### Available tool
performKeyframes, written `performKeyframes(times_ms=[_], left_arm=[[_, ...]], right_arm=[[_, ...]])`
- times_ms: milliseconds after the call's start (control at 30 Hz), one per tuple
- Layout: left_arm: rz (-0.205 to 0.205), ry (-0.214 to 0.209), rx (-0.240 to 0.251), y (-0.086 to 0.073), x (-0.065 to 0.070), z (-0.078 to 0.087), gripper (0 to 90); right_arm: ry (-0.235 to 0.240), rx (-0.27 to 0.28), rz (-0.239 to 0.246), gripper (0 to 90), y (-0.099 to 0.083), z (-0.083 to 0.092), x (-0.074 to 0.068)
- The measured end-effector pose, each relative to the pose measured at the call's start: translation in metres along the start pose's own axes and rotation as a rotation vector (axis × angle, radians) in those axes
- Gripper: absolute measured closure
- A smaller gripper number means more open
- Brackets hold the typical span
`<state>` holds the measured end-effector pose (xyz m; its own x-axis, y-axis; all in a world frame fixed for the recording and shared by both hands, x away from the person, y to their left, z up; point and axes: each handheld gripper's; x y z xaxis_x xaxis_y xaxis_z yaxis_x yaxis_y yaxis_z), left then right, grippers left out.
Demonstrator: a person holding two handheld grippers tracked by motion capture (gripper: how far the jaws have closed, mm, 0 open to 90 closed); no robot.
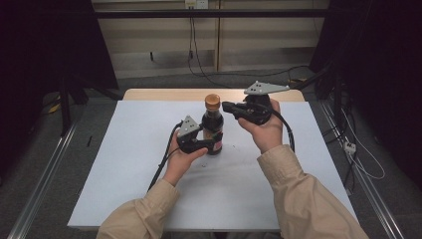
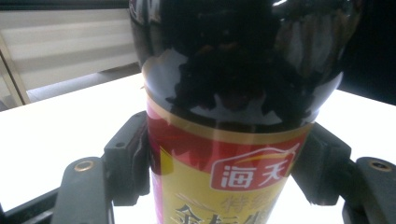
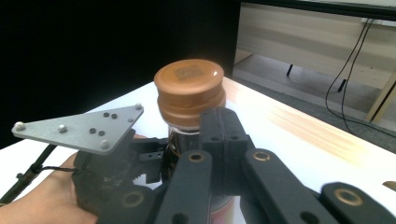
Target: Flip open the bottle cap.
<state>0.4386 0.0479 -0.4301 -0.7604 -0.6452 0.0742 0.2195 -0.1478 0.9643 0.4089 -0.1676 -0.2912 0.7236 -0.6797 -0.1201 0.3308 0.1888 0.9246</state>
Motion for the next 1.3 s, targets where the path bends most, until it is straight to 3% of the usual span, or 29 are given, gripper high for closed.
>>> performKeyframes(times_ms=[433,1300], left_arm=[[0.005,-0.002,-0.008,0.000,-0.001,0.001,30.5],[0.014,0.010,-0.043,0.003,-0.001,0.002,31.3]], right_arm=[[0.009,-0.019,0.042,90.0,0.009,-0.006,0.000],[0.024,-0.027,0.019,90.0,0.012,-0.009,-0.002]])
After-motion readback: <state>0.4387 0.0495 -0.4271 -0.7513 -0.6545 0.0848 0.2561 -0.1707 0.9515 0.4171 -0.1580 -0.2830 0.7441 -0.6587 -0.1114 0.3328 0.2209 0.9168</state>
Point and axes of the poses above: each handheld gripper's, and its own axes: z roughly backward along the jaws, y roughly out of its top, x roughly to its right, and after that the axes turned 5 degrees about y, right-handed
